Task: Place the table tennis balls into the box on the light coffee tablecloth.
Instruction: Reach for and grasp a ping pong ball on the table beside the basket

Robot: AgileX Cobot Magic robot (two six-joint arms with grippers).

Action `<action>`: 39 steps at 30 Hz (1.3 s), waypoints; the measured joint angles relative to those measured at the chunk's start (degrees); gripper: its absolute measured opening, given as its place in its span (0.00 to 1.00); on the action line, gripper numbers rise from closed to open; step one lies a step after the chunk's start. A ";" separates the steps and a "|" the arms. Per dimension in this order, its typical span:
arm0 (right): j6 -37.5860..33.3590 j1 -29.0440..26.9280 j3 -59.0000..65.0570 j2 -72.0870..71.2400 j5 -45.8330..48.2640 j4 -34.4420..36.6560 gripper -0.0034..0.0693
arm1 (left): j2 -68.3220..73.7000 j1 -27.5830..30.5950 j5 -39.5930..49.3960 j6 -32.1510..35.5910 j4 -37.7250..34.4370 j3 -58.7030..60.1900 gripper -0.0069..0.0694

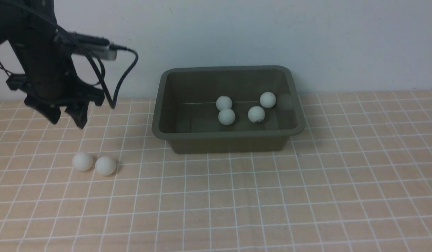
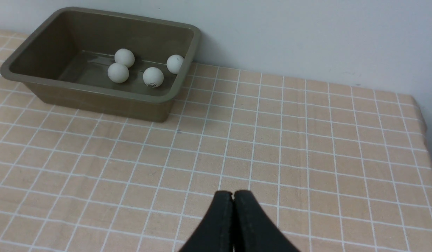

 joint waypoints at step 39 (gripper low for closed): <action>0.00 0.00 0.00 0.00 1.11 2.73 0.02 | 6.20 6.23 -19.04 -0.48 -1.30 10.06 0.74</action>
